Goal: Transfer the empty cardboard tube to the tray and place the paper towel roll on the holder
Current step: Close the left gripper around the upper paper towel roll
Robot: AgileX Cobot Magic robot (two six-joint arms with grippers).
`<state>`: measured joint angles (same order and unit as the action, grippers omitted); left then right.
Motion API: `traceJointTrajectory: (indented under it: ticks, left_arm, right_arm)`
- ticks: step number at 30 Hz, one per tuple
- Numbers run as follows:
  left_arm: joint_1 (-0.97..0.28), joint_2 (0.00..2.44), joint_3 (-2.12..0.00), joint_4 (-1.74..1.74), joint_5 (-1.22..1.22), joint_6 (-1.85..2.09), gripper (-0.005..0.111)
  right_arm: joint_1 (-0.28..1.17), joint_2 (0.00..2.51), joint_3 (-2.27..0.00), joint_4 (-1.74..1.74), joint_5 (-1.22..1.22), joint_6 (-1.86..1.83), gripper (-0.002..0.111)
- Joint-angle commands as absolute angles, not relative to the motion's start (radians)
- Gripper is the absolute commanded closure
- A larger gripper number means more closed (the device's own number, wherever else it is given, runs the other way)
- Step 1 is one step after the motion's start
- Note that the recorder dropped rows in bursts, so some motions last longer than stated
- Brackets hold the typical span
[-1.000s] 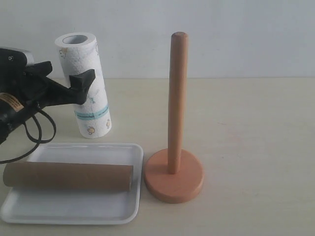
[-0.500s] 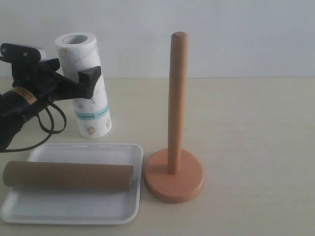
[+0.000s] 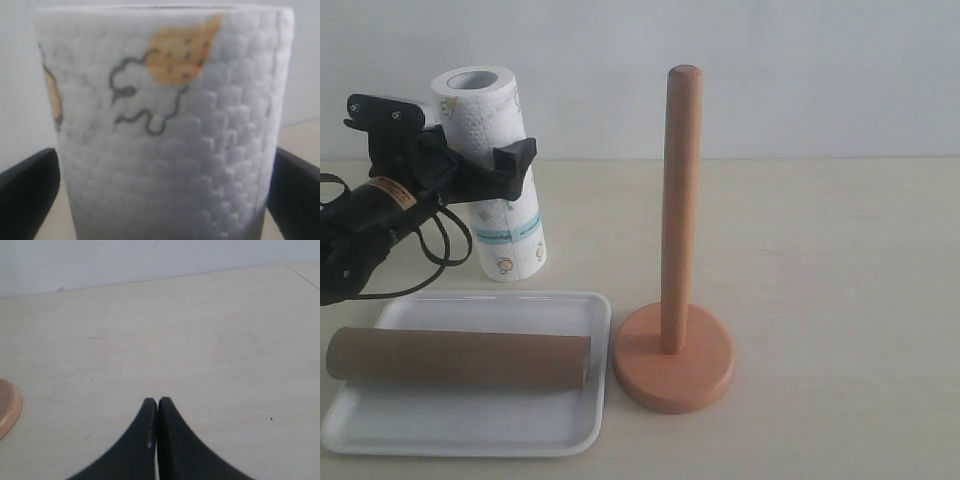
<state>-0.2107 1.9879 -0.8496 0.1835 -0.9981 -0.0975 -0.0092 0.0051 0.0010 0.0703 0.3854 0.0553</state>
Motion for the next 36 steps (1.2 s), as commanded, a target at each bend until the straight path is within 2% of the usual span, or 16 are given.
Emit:
traceJointTrajectory:
  ticks: [1,28,30,35,36]
  left_arm:
    - [-0.219,1.999,-0.88,0.184,-1.0,-0.096,-0.003]
    - [-0.219,2.074,-0.951,0.123,-1.054,-0.076,-0.001]
    - [-0.219,2.075,-0.951,0.083,-1.033,0.0,0.014]
    - [-0.219,2.075,-0.951,0.196,-1.023,0.012,0.086]
    - [-0.219,2.075,-0.951,0.245,-1.049,0.012,0.095]
  right_arm:
    - [-0.014,0.0,0.0,0.069,0.385,0.05,0.108]
    - [-0.014,0.0,0.0,0.072,0.382,0.05,0.108]
    - [-0.014,0.0,0.0,0.072,0.378,0.05,0.108]
    - [-0.014,0.0,0.0,0.072,0.378,0.05,0.108]
    - [-0.014,0.0,0.0,0.072,0.378,0.05,0.108]
